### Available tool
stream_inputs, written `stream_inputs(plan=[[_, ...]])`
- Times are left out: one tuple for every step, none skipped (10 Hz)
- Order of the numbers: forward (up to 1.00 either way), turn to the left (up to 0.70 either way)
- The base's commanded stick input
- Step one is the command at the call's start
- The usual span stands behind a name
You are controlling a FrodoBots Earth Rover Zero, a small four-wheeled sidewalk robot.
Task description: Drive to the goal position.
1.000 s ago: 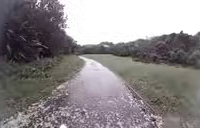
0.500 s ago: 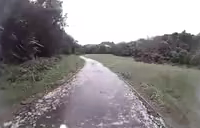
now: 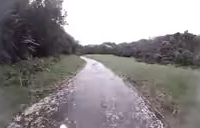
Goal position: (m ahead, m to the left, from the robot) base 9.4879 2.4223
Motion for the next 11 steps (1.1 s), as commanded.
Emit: stream_inputs(plan=[[1.0, 0.0], [1.0, 0.0], [1.0, 0.0], [1.0, 0.0], [1.0, 0.0], [1.0, 0.0], [1.0, 0.0], [1.0, 0.0], [1.0, 0.0], [1.0, 0.0], [1.0, 0.0]])
